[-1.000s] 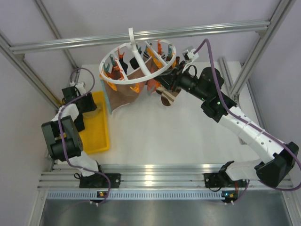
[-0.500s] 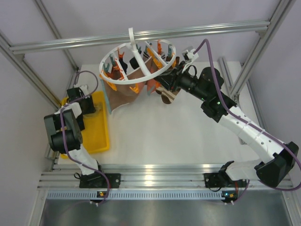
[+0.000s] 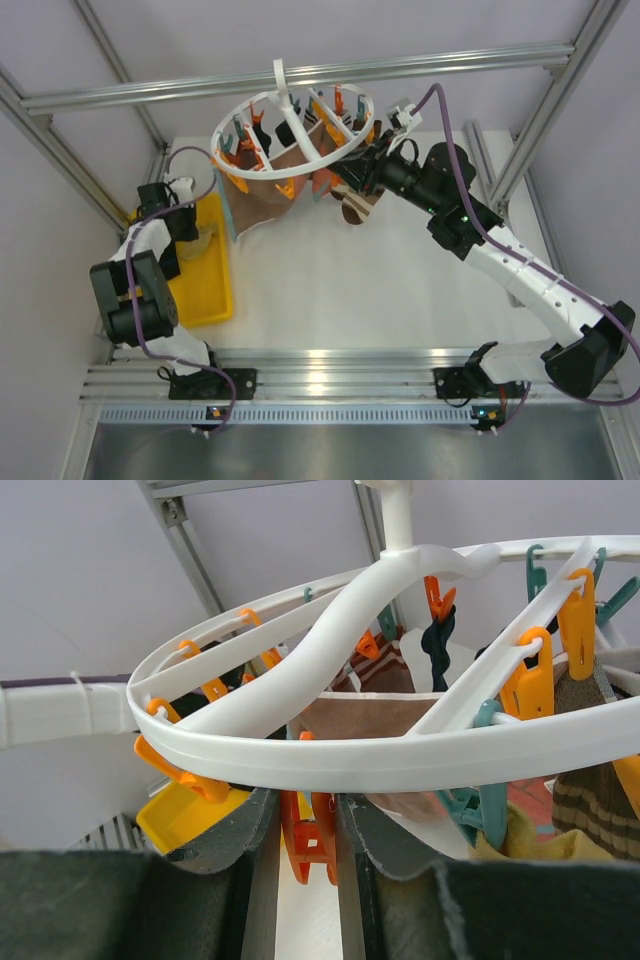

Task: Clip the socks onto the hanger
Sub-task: Pick up the sock from the bin.

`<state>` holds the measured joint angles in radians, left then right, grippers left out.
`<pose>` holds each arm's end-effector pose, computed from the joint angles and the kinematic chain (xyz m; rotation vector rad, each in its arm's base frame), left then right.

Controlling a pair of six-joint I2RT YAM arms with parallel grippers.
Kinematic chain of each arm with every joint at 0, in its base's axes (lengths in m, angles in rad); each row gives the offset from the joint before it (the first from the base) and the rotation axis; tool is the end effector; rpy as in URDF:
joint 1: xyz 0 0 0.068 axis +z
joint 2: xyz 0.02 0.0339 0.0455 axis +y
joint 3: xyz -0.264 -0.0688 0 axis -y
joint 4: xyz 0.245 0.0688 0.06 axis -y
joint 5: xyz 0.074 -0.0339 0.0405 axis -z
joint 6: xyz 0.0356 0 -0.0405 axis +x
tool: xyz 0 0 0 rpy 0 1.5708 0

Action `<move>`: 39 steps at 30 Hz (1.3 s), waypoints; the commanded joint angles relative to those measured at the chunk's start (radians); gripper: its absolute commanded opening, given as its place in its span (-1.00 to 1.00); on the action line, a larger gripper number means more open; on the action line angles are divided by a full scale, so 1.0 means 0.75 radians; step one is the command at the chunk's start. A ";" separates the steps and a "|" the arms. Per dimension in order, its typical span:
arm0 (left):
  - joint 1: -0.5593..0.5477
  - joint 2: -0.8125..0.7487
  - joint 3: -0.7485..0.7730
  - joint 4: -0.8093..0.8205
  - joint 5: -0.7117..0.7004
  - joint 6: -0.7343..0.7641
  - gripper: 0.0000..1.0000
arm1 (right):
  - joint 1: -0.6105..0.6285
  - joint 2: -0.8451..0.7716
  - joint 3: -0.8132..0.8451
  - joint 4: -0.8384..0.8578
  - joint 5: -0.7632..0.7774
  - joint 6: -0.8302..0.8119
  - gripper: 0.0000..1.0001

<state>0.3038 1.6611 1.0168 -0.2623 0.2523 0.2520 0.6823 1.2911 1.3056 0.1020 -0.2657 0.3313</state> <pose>0.3296 0.0940 0.1918 0.0434 2.4387 -0.0666 0.2260 0.1957 0.4434 -0.4916 1.4611 1.0098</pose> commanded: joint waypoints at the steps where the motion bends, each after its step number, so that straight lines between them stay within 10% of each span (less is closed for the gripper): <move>1: 0.000 -0.186 -0.020 -0.129 0.073 0.171 -1.00 | -0.018 0.027 0.033 0.013 0.140 -0.004 -1.00; 9: 0.004 -0.219 0.006 -0.307 0.038 0.284 -1.00 | -0.018 0.017 0.028 0.013 0.135 -0.016 -1.00; 12: 0.006 -0.159 0.043 -0.282 0.036 0.125 -0.18 | -0.018 0.029 0.030 0.019 0.131 -0.012 -1.00; 16: 0.004 -0.074 0.072 -0.195 0.062 -0.125 0.10 | -0.018 0.037 0.032 0.021 0.133 -0.010 -1.00; 32: -0.092 0.186 0.131 -0.059 -0.414 -0.363 0.07 | -0.018 0.050 0.032 0.011 0.133 -0.006 -1.00; 39: -0.090 0.303 0.239 -0.243 -0.408 -0.261 -0.42 | -0.020 0.046 0.037 -0.009 0.131 -0.012 -1.00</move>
<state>0.2314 1.8389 1.1698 -0.3664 -0.0154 0.0078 0.6823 1.2903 1.3056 0.0963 -0.2626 0.3153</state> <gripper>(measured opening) 0.350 0.230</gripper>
